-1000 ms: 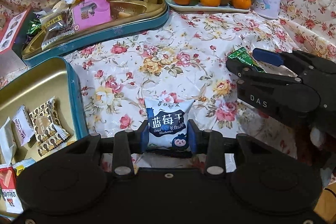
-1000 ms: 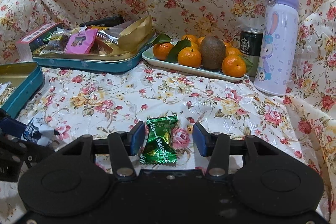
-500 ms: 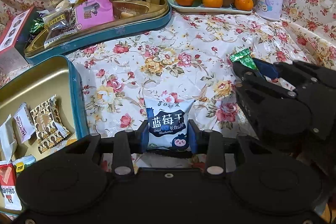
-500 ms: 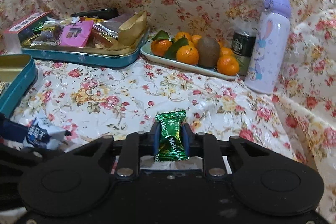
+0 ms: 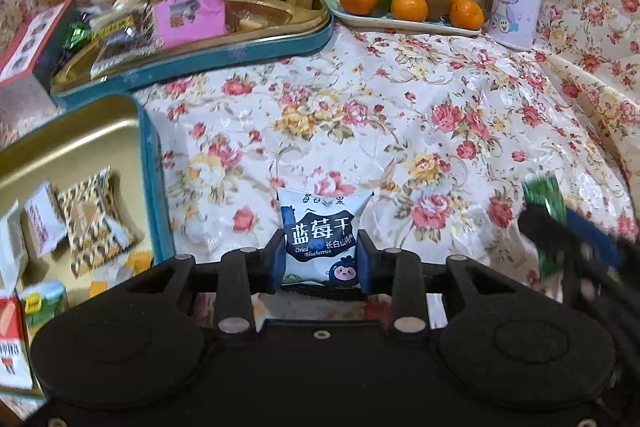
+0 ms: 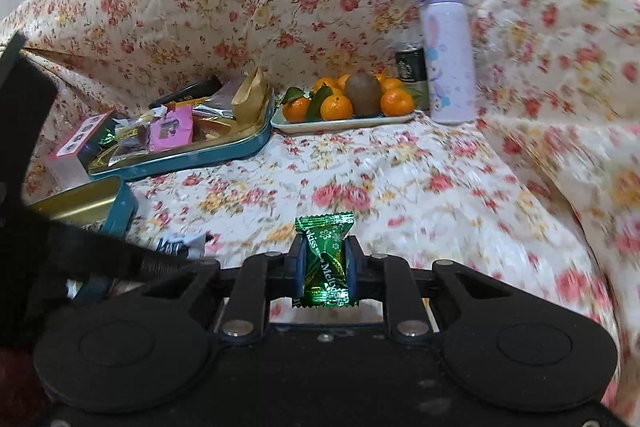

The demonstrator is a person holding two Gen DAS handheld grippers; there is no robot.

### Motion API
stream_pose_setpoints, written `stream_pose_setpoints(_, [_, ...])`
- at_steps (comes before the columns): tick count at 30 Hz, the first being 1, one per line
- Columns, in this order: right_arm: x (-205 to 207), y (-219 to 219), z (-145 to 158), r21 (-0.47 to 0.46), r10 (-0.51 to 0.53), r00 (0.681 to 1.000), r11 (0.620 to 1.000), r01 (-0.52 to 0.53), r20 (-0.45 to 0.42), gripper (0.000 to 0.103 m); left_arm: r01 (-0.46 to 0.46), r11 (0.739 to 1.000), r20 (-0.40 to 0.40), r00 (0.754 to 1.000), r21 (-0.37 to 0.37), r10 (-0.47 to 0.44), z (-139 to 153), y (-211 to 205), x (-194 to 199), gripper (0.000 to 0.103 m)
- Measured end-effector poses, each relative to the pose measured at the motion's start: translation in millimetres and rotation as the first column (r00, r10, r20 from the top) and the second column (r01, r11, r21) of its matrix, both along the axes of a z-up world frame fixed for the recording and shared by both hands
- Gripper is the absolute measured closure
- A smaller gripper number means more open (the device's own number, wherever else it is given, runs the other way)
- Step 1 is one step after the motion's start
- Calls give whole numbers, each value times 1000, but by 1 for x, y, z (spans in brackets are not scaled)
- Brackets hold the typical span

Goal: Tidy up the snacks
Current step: 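Carry the blueberry packet with left gripper while right carries green candy to gold tray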

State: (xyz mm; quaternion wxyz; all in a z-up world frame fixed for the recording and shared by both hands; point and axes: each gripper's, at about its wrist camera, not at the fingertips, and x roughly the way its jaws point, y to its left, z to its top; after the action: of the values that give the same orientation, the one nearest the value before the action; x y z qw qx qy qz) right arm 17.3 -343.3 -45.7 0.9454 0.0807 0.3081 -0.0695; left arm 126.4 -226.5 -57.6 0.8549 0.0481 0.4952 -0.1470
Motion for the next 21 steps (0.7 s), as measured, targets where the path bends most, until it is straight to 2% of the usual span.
stream_pose_setpoints(9, [-53,22,1,45,4,1000,999,-5,17,83,-32,998,-31,999,-45,30,11,33,-38,61])
stream_pose_setpoints(15, [-77,35,7,79,28,999,996,-29,18,83,-22,1000,20,1000,-13,23,25,51,-79,61])
stream_pose_setpoints(21, [-89,53,8,106,85,996,991,-84,-13,83,-41,999,38,998,-6,42,29,71,-111,61])
